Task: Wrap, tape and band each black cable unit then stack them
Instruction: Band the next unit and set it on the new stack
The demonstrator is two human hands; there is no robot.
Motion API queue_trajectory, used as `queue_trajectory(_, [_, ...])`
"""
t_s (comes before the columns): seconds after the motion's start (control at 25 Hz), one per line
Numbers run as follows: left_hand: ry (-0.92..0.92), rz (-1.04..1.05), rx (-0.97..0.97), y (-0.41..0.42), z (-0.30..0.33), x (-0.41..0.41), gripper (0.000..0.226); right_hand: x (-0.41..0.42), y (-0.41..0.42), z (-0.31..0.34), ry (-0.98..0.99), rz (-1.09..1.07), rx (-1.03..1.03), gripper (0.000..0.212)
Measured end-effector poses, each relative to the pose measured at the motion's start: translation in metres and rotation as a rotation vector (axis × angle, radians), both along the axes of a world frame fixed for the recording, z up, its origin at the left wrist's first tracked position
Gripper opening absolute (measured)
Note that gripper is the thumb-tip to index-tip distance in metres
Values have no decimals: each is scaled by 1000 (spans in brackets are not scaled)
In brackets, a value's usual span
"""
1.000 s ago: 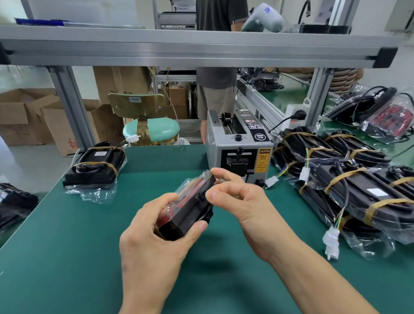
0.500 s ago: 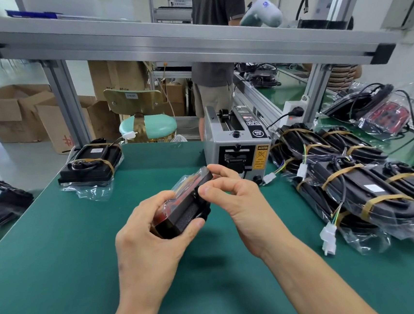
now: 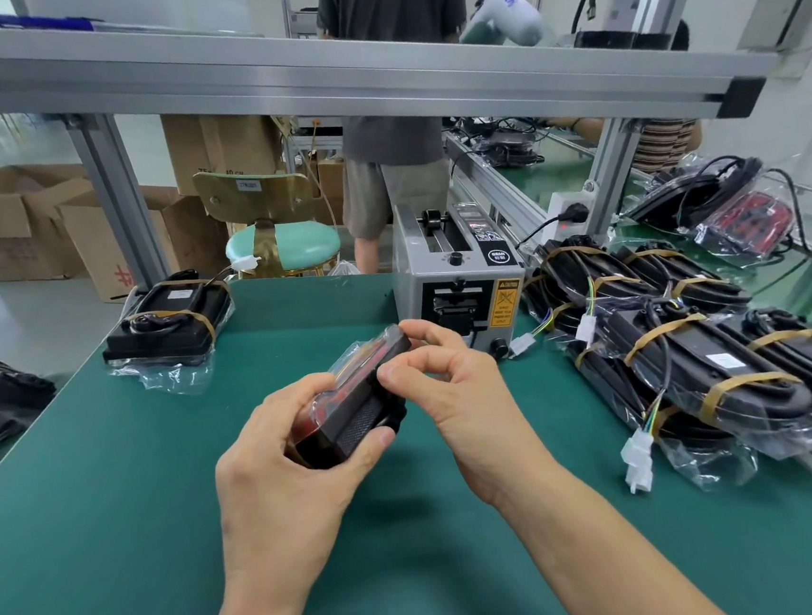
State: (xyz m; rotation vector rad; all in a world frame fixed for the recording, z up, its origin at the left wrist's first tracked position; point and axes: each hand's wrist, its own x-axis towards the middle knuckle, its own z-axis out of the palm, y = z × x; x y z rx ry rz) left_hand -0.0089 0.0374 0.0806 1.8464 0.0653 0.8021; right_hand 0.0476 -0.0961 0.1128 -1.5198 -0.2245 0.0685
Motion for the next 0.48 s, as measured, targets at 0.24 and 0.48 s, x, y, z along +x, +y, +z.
queue_trajectory(0.24, [-1, 6, 2, 1, -1, 0, 52, -3, 4, -4, -35, -67, -37, 18])
queue_trajectory(0.48, [-3, -3, -7, 1, -1, 1, 51, -4, 12, -6, 38, -133, 41, 16])
